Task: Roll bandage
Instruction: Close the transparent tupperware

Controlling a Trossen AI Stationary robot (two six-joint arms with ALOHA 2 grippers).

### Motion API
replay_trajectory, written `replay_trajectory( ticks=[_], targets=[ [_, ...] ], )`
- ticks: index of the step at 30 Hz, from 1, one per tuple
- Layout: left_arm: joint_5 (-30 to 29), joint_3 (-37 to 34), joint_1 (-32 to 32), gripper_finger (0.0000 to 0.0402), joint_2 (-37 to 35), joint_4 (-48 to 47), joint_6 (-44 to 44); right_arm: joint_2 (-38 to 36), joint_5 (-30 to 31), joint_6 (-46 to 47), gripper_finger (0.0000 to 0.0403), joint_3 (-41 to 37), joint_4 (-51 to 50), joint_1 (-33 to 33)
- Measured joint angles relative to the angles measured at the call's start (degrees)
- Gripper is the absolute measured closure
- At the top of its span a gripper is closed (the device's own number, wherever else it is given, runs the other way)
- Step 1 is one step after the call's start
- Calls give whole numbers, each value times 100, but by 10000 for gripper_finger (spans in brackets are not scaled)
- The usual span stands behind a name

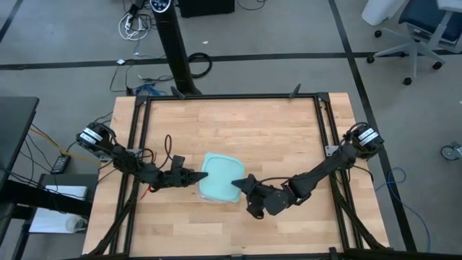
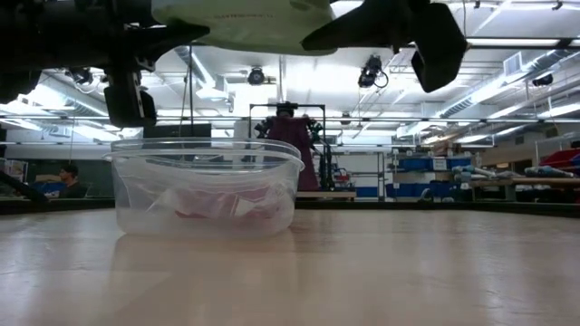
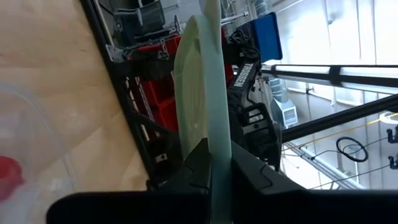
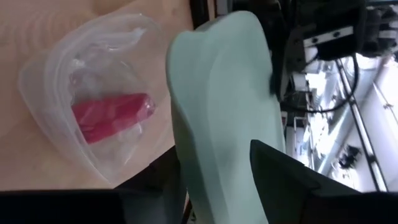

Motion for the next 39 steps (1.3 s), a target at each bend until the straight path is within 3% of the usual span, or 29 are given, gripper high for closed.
replay_trajectory(
  ticks=[6, 13, 22, 29, 33, 39],
  targets=[
    [2, 0, 2, 371, 0, -16, 284, 0, -151, 61, 272, -2, 86, -196],
    [-61, -6, 2, 354, 0, -32, 2221, 0, -163, 215, 389, -4, 243, -233],
    [-157, -195, 2, 258, -77, -3, 4154, -29, 416, 516, 396, 0, 314, -30],
    [-343, -374, -24, 232, -513, 19, 5631, -117, 973, 600, 396, -2, 312, 115],
    [-354, -455, -224, 232, -871, -91, 6181, -132, 640, 999, 396, -2, 223, 125],
    [-685, -504, -611, 234, -1374, -1159, 6304, -98, -343, 2047, 396, -4, -436, 9]
  ],
)
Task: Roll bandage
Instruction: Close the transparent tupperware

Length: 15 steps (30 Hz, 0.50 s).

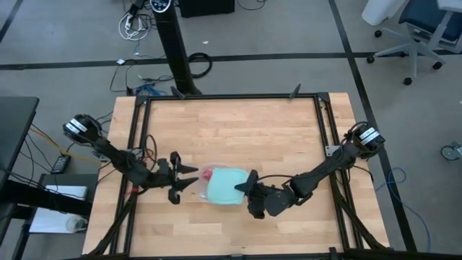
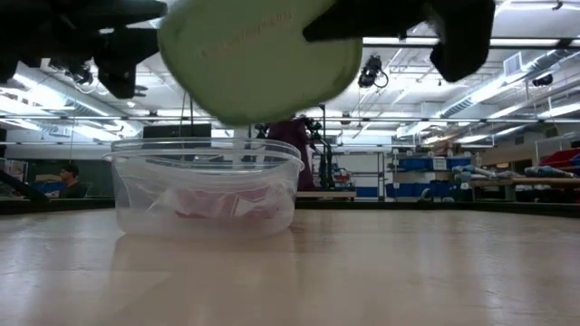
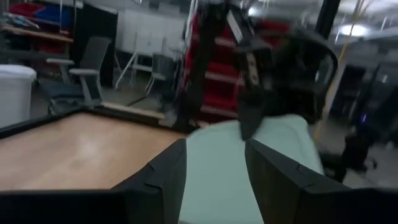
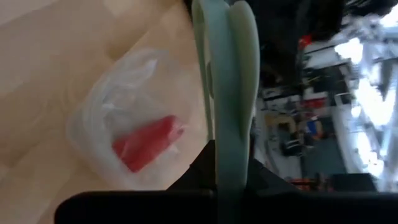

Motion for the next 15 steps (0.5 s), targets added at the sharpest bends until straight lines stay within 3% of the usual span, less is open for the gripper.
replay_trajectory(
  ticks=[9, 15],
  targets=[
    [-367, 587, -303, 239, -91, -2056, -332, 99, -517, -59, 396, 0, -269, -314],
    [-603, 1365, -402, 239, -91, -3639, -400, 102, -359, -706, 396, 0, -116, -380]
  ],
)
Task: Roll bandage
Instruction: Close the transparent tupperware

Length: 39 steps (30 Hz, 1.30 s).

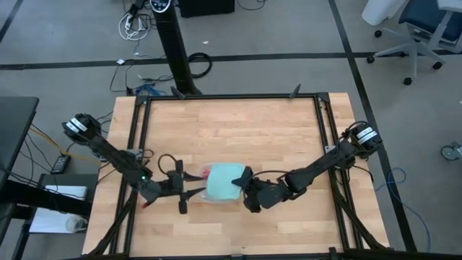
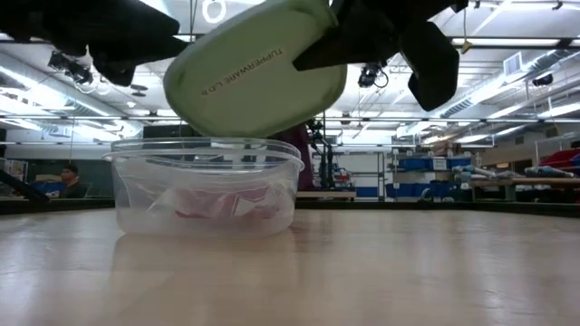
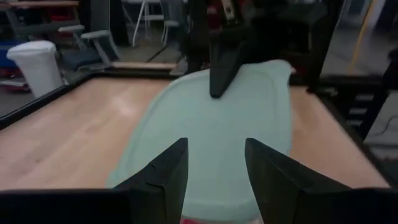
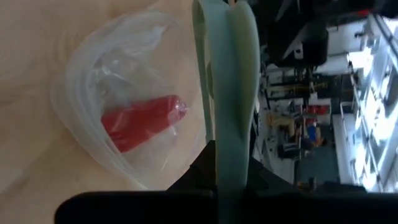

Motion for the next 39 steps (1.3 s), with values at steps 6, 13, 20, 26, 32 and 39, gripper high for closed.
replay_trajectory(
  ticks=[6, 13, 20, 26, 32, 39],
  targets=[
    [-89, 905, -10, 239, 3, -2041, -524, 0, -217, -253, 396, 0, 62, -4],
    [-83, 1839, -10, 239, 4, -4045, -1519, 0, -874, -246, 396, 0, 60, -107],
    [-42, 1991, -12, 239, 2, -4372, -1929, 75, -736, -578, 396, 0, 321, -139],
    [-33, 1991, -10, 239, 2, -4546, -2173, 582, -365, -1475, 396, 0, 919, -175],
    [-16, 1991, -16, 239, 2, -4996, -2865, 1004, 330, -1918, 396, 0, 2025, -145],
    [231, 1991, -16, 239, 12, -5185, -2958, 1045, -103, -1468, 396, 4, 1977, -141]
  ],
)
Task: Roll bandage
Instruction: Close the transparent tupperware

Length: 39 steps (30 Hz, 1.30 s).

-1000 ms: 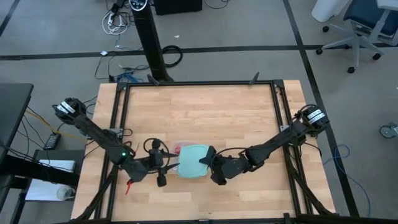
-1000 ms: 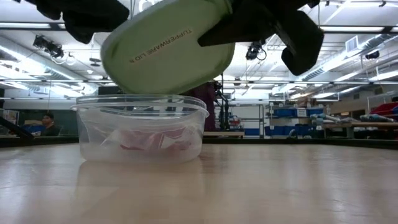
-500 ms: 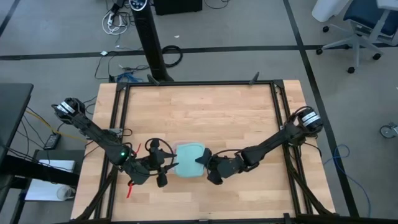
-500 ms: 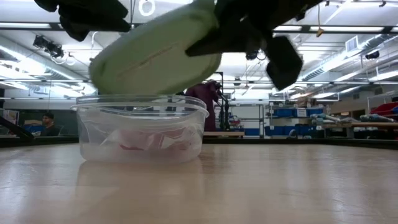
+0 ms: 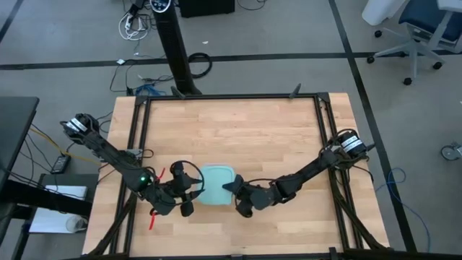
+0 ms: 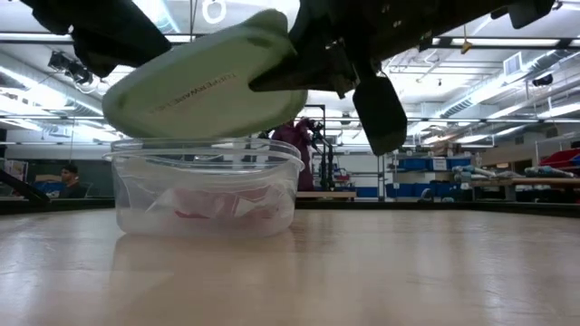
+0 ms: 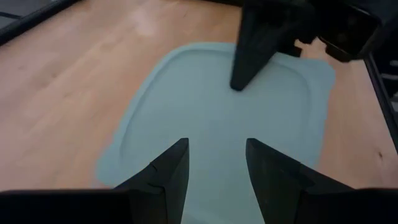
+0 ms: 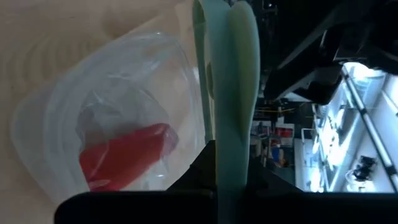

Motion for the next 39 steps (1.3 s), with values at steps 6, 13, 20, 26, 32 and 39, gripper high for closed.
replay_trajectory(
  ticks=[6, 13, 20, 26, 32, 39],
  targets=[
    [167, 0, 0, 239, 198, 5, -140, 0, -167, 286, 396, 0, -197, -51],
    [229, 0, 0, 239, 469, 154, -122, -4, -102, 191, 396, 0, -136, -112],
    [222, 0, 2, 239, 471, 164, -117, -4, -340, 132, 396, 0, -111, -228],
    [222, 0, 2, 239, 471, 154, -111, -4, -513, 132, 396, 0, -101, -314],
    [255, 0, 2, 239, 471, 127, -104, -14, -685, 194, 396, 0, -170, -392],
    [414, 0, 2, 239, 471, 103, -115, -20, -929, 582, 395, 0, -782, -404]
  ],
)
